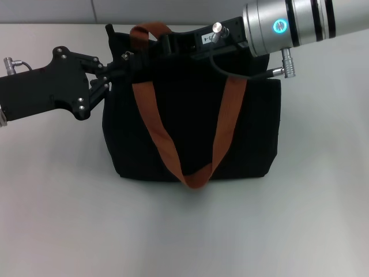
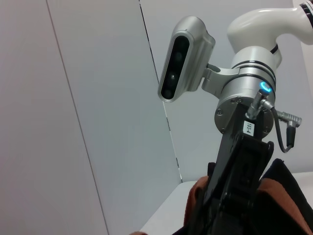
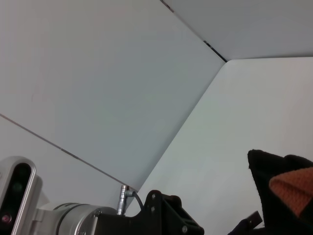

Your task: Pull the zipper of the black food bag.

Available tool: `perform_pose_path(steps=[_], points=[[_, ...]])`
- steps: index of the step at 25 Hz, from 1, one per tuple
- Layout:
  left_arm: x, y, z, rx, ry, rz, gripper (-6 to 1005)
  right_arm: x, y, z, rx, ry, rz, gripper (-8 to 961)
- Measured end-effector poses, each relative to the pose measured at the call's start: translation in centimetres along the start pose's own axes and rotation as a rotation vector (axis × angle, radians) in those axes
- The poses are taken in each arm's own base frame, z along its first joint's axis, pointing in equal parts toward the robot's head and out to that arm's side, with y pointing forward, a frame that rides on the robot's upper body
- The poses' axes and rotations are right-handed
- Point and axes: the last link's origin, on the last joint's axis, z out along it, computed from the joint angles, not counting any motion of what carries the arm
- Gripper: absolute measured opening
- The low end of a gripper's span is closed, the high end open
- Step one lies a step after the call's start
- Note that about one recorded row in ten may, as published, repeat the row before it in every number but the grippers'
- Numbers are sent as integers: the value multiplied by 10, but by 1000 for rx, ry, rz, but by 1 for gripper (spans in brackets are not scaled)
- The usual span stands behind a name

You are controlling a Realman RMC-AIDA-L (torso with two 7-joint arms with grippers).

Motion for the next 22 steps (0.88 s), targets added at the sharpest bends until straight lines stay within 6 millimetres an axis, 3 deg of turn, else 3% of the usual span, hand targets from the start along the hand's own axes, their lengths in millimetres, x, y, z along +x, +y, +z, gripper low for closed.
perform_pose_path(steps=[22], points=[[-1, -1, -6, 15, -8, 3, 32, -2, 2, -1, 6, -3, -45, -1]])
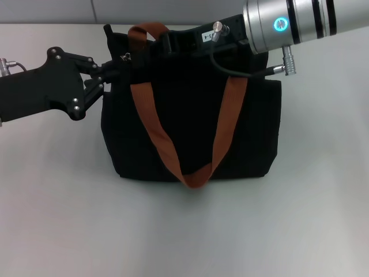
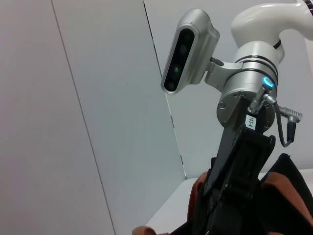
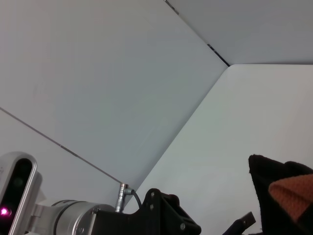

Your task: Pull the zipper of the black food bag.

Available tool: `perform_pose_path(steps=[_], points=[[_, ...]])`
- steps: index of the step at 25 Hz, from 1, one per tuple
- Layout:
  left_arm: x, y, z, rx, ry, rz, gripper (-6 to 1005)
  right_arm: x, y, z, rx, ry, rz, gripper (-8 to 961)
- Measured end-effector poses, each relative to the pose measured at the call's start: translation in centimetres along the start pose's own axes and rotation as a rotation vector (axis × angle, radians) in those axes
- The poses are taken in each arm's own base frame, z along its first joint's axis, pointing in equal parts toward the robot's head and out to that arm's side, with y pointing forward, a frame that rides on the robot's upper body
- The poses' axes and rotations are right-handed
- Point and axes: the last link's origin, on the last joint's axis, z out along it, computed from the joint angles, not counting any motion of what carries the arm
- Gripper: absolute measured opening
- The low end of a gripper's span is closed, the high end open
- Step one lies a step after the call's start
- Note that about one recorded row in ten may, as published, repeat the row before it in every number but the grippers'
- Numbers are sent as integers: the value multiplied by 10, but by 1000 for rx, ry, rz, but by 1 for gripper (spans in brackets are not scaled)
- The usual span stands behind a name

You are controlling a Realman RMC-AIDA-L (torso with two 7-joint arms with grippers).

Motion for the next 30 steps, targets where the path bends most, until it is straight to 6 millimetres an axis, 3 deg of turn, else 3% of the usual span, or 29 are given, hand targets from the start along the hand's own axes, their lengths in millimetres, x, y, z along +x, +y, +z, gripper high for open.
perform_pose_path(steps=[30], points=[[-2, -2, -7, 34, -1, 4, 32, 2, -6, -6, 21, -21, -12, 3]])
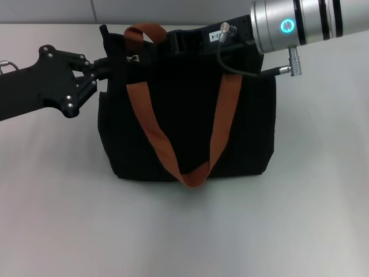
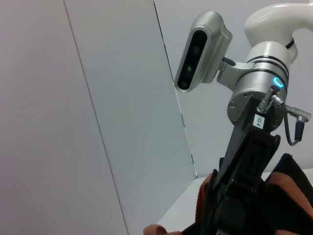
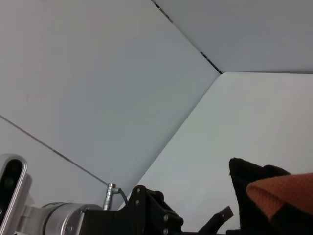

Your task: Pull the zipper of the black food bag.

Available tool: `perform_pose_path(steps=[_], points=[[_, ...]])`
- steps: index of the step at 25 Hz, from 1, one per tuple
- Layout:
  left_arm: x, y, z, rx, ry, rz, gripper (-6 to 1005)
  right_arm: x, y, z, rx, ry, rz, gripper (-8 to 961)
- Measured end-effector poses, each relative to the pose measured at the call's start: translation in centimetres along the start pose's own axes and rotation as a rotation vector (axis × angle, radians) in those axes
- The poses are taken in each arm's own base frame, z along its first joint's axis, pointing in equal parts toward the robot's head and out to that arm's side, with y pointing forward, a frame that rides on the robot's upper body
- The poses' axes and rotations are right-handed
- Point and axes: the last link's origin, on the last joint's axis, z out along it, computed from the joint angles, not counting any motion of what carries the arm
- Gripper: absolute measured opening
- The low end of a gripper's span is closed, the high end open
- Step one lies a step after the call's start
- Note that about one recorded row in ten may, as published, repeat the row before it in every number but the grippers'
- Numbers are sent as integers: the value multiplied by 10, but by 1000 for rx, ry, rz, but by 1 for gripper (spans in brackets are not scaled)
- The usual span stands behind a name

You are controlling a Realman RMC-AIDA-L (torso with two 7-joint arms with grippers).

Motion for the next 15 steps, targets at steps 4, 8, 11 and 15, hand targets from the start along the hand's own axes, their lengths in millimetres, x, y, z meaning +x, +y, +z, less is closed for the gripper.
perform_pose_path(steps=[4, 8, 11, 15], points=[[0, -1, -1, 7, 1, 0, 32, 2, -1, -1, 3, 0, 4, 4], [0, -1, -2, 8, 0, 0, 32, 3, -3, -2, 6, 0, 8, 4], [0, -1, -2, 8, 0, 0, 32, 4, -4, -4, 10, -3, 10, 5], [0, -1, -2, 9, 0, 0, 32, 5, -8, -9, 25, -20, 11, 5]])
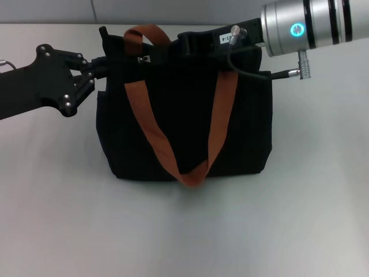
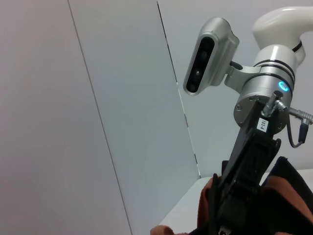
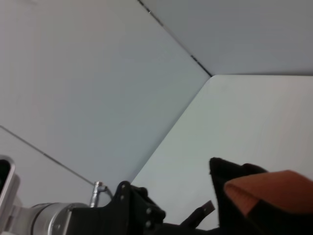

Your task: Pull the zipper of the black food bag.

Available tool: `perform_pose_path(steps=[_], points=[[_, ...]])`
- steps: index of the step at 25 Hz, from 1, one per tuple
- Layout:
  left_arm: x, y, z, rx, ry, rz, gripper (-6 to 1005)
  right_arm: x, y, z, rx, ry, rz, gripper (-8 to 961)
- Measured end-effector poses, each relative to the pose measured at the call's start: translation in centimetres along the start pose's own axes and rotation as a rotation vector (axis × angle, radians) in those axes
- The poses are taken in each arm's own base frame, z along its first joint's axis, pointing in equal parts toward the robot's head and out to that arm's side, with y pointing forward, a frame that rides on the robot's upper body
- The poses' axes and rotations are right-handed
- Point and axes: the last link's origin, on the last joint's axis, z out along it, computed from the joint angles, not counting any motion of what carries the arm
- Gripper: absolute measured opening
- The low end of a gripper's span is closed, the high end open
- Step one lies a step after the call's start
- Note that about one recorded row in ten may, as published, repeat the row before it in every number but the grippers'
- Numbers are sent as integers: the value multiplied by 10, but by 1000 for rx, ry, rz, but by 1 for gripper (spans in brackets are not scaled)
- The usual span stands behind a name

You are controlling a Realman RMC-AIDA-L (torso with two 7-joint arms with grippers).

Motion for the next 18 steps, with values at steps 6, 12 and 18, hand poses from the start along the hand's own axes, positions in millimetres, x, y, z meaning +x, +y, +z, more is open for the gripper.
perform_pose_path(steps=[6, 12, 18], points=[[0, 0, 0, 0, 0, 0, 32, 2, -4, -7, 15, -17, 7, 6], [0, -1, -1, 5, 2, -1, 32, 5, -9, -12, 26, -28, 21, 7], [0, -1, -1, 11, 3, -2, 32, 9, -14, -23, 48, -55, 33, 8]])
